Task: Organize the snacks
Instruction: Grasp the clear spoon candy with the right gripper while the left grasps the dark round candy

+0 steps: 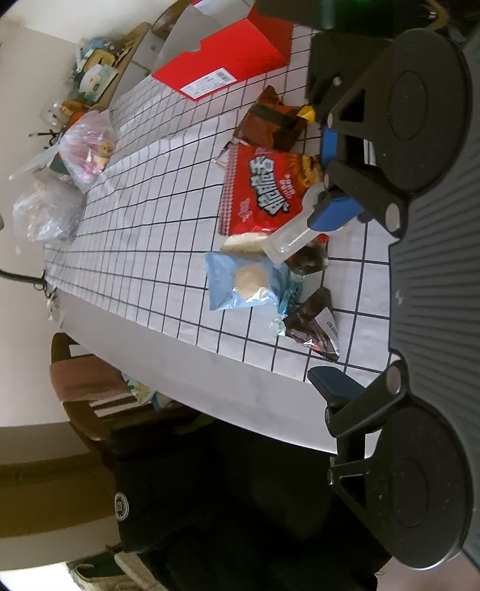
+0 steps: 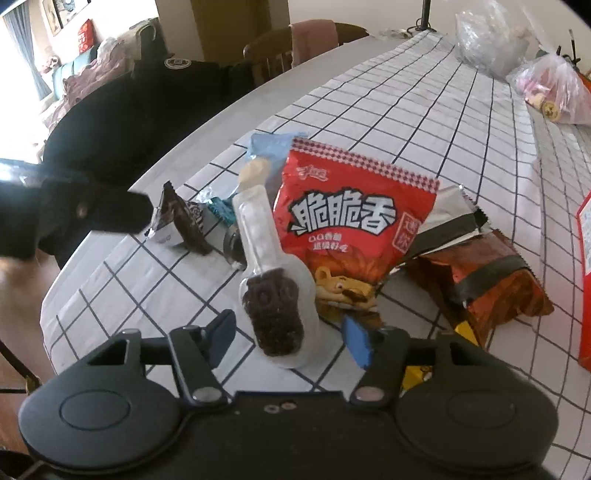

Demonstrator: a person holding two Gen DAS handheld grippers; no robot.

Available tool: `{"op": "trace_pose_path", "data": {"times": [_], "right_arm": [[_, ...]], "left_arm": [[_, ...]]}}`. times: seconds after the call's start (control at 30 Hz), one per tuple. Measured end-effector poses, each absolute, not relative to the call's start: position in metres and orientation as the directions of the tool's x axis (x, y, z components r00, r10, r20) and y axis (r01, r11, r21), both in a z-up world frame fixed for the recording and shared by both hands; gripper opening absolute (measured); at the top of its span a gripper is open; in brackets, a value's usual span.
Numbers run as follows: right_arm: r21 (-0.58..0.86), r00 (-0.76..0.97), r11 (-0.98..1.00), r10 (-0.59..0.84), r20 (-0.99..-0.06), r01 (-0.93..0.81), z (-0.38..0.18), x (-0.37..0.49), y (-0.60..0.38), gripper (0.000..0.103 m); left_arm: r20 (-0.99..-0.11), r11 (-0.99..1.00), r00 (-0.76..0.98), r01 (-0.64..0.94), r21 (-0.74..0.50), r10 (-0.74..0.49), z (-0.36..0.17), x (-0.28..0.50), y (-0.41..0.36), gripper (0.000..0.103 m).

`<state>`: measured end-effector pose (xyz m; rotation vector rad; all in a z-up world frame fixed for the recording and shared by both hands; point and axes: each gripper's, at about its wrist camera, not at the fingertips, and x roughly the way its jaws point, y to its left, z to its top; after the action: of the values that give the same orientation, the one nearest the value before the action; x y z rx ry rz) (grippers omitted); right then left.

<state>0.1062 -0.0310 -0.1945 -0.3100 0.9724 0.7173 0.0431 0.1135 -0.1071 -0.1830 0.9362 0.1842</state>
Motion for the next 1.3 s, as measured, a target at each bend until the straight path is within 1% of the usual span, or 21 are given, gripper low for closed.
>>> {"op": "trace_pose_path", "data": {"times": [0.1, 0.2, 0.4, 0.43, 0.53, 0.57, 0.73, 0.83, 0.93, 0.97, 1.0, 1.07, 1.3], "right_arm": [[0.064, 0.358, 0.732, 0.406, -0.841, -0.679, -0.196, 0.108, -0.028, 0.054], [0.076, 0.34, 0.725, 0.41, -0.846, -0.684, -0.197, 0.109, -0.028, 0.044], [0.082, 0.326, 0.711, 0.418, -0.848, -0.699, -0.195, 0.107, -0.029, 0.036], [0.092, 0.321, 0.712, 0.424, -0.847, -0.696, -0.194, 0.107, -0.031, 0.034], [0.129, 0.31, 0.708, 0.457, -0.834, -0.695, -0.187, 0.105, -0.038, 0.02], [0.148, 0.299, 0.709, 0.466, -0.833, -0.69, -0.185, 0.105, -0.042, 0.017], [0.164, 0.286, 0.703, 0.476, -0.832, -0.692, -0.185, 0.105, -0.048, 0.018], [0.161, 0.271, 0.683, 0.48, -0.834, -0.712, -0.187, 0.105, -0.042, 0.022], [0.157, 0.258, 0.677, 0.469, -0.845, -0.719, -0.192, 0.108, -0.034, 0.023], [0.162, 0.255, 0.676, 0.473, -0.844, -0.719, -0.193, 0.111, -0.031, 0.019], [0.171, 0.251, 0.674, 0.481, -0.84, -0.719, -0.193, 0.112, -0.03, 0.018], [0.197, 0.23, 0.665, 0.497, -0.837, -0.72, -0.193, 0.113, -0.029, 0.009], [0.235, 0.243, 0.692, 0.519, -0.82, -0.683, -0.182, 0.109, -0.048, 0.009]], "left_arm": [[-0.816, 0.977, 0.575, -0.201, -0.075, 0.055, -0.111, 0.044, 0.112, 0.08], [-0.82, 0.983, 0.571, -0.171, -0.073, 0.038, -0.114, 0.045, 0.111, 0.08], [-0.824, 0.993, 0.566, -0.105, -0.06, 0.01, -0.121, 0.051, 0.109, 0.08], [-0.825, 0.993, 0.564, -0.099, -0.058, 0.008, -0.123, 0.052, 0.11, 0.08], [-0.83, 0.995, 0.557, -0.084, -0.059, -0.002, -0.128, 0.057, 0.111, 0.08], [-0.831, 0.995, 0.556, -0.077, -0.06, -0.007, -0.129, 0.059, 0.11, 0.08], [-0.838, 0.996, 0.546, -0.063, -0.061, -0.017, -0.138, 0.07, 0.105, 0.08], [-0.839, 0.995, 0.543, -0.072, -0.075, -0.024, -0.138, 0.072, 0.109, 0.08], [-0.843, 0.995, 0.538, -0.073, -0.072, -0.022, -0.139, 0.071, 0.111, 0.08], [-0.844, 0.994, 0.536, -0.078, -0.074, -0.021, -0.14, 0.071, 0.112, 0.08], [-0.845, 0.993, 0.534, -0.084, -0.078, -0.021, -0.14, 0.071, 0.113, 0.08], [-0.847, 0.992, 0.531, -0.094, -0.079, -0.017, -0.141, 0.071, 0.114, 0.077], [-0.846, 0.994, 0.532, -0.07, -0.083, -0.034, -0.141, 0.072, 0.11, 0.073]]}}
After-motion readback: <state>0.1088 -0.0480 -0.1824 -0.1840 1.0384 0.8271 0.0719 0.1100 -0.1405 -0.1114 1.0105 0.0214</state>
